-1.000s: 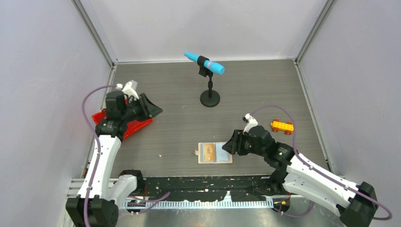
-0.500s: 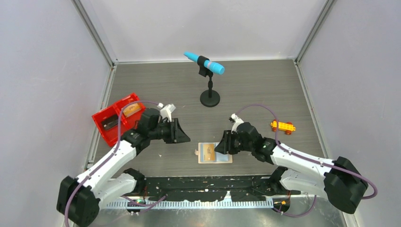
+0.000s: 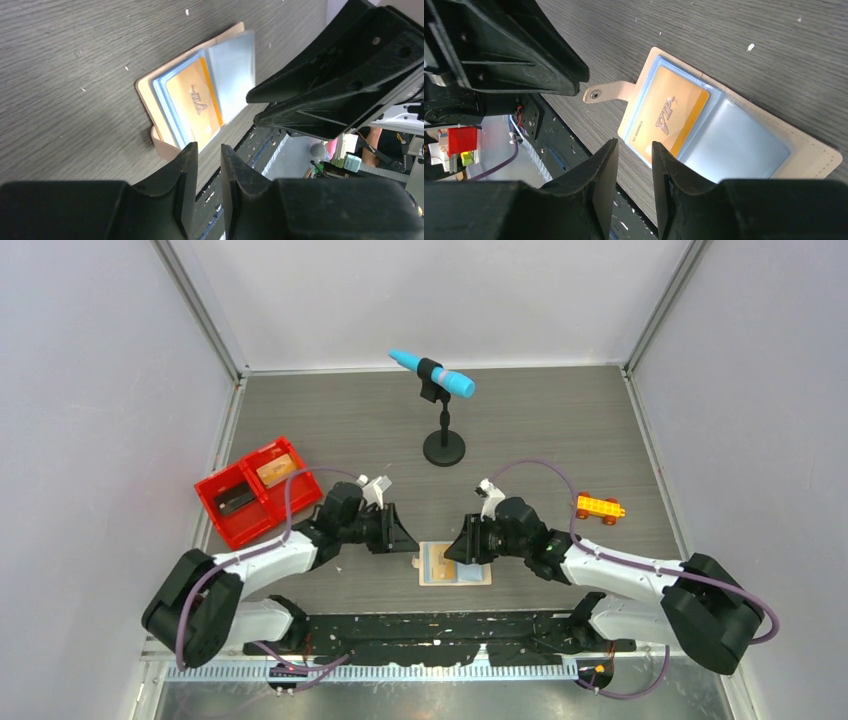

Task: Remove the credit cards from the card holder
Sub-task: Remove the credit card from the card holder.

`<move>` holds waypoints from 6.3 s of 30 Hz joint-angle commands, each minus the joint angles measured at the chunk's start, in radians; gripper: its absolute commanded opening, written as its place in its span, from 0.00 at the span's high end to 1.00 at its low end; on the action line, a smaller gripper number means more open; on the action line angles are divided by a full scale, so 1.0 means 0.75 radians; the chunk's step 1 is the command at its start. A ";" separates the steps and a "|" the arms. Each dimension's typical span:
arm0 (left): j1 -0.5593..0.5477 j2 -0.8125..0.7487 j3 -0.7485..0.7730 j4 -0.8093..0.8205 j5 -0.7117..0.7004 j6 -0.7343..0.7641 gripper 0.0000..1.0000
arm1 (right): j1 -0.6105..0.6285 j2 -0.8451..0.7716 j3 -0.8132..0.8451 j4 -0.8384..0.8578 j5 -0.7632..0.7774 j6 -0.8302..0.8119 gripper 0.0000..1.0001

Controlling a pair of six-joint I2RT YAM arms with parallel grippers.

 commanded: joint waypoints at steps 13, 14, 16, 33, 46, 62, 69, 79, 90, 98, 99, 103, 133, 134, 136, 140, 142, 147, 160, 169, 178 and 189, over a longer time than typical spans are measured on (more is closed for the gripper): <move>-0.037 0.287 -0.074 0.390 0.048 -0.052 0.83 | 0.007 0.135 -0.056 0.140 0.031 -0.006 0.64; -0.042 0.286 -0.069 0.393 0.046 -0.058 0.83 | 0.006 0.136 -0.059 0.142 0.037 -0.004 0.64; -0.055 0.273 -0.059 0.393 0.033 -0.066 0.83 | 0.006 0.156 -0.070 0.158 0.036 0.002 0.65; -0.105 0.364 -0.009 0.422 -0.028 -0.054 0.83 | 0.006 0.224 -0.037 0.184 0.046 0.000 0.70; -0.118 0.513 -0.061 0.562 -0.024 -0.096 0.86 | 0.005 0.302 -0.043 0.284 0.016 0.046 0.73; -0.117 0.553 -0.040 0.412 -0.087 -0.013 0.89 | -0.008 0.151 -0.072 0.303 -0.034 0.035 0.90; -0.118 0.595 -0.043 0.421 -0.089 -0.003 0.89 | -0.017 0.145 -0.084 0.340 -0.069 0.062 0.85; -0.117 0.592 -0.049 0.421 -0.092 0.001 0.89 | -0.040 0.129 -0.111 0.367 -0.086 0.099 0.86; -0.116 0.588 -0.037 0.405 -0.086 0.005 0.89 | -0.068 0.061 -0.152 0.350 -0.074 0.108 0.92; -0.117 0.591 -0.047 0.404 -0.094 0.010 0.89 | -0.073 0.074 -0.148 0.330 -0.052 0.128 0.78; -0.116 0.592 -0.047 0.403 -0.094 0.010 0.89 | -0.074 0.073 -0.151 0.334 -0.054 0.125 0.90; -0.118 0.594 -0.044 0.401 -0.092 0.010 0.89 | -0.081 0.046 -0.156 0.329 -0.045 0.128 0.95; -0.117 0.539 -0.046 0.389 -0.085 0.031 0.88 | -0.110 -0.045 -0.151 0.177 -0.041 0.120 0.82; -0.117 0.538 -0.049 0.394 -0.084 0.030 0.88 | -0.111 -0.041 -0.145 0.171 -0.040 0.103 0.79; -0.118 0.540 -0.048 0.396 -0.084 0.029 0.89 | -0.110 -0.028 -0.133 0.158 -0.030 0.083 0.73; -0.117 0.553 -0.044 0.408 -0.074 0.021 0.88 | -0.110 0.038 -0.108 0.138 0.007 0.041 0.71; -0.117 0.557 -0.045 0.411 -0.072 0.020 0.88 | -0.110 0.089 -0.099 0.148 0.007 0.025 0.71; -0.117 0.552 -0.051 0.413 -0.072 0.020 0.88 | -0.110 0.207 -0.103 0.258 -0.027 0.024 0.70; -0.118 0.574 -0.051 0.409 -0.086 0.032 0.89 | -0.117 0.108 -0.167 0.337 -0.062 0.023 0.95; -0.117 0.569 -0.053 0.397 -0.092 0.043 0.88 | -0.148 0.005 -0.149 0.151 -0.025 -0.013 0.95; -0.117 0.558 -0.056 0.399 -0.086 0.043 0.89 | -0.179 -0.080 -0.161 0.139 -0.080 0.000 0.95; -0.117 0.534 -0.053 0.398 -0.055 0.028 0.88 | -0.227 -0.215 -0.125 -0.088 -0.036 -0.029 0.95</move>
